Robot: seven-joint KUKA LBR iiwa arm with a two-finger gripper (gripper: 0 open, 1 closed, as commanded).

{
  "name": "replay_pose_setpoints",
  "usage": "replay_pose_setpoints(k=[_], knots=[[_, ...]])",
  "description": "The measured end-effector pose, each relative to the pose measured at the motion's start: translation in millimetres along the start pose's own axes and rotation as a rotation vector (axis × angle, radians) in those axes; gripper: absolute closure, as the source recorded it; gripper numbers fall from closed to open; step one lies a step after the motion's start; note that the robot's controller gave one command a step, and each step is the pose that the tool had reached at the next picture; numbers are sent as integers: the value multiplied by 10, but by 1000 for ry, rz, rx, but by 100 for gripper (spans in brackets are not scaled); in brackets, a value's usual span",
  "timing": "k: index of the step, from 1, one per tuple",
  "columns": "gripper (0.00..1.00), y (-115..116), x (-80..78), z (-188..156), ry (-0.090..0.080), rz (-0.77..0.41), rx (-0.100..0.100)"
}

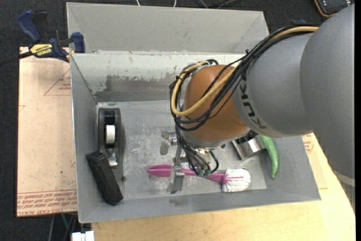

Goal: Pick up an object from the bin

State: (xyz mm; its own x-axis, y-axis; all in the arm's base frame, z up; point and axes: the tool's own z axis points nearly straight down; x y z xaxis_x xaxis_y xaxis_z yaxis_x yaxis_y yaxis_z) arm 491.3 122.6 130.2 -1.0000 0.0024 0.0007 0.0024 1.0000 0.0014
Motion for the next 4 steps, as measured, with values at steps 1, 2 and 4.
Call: replay_pose_setpoints(k=[1, 2, 4], knots=[[0, 0, -1, 1, -1, 0, 0], [0, -153, -108, 364, 1, 30, -1], [0, -385, 56, 522, -7, 38, -4]])
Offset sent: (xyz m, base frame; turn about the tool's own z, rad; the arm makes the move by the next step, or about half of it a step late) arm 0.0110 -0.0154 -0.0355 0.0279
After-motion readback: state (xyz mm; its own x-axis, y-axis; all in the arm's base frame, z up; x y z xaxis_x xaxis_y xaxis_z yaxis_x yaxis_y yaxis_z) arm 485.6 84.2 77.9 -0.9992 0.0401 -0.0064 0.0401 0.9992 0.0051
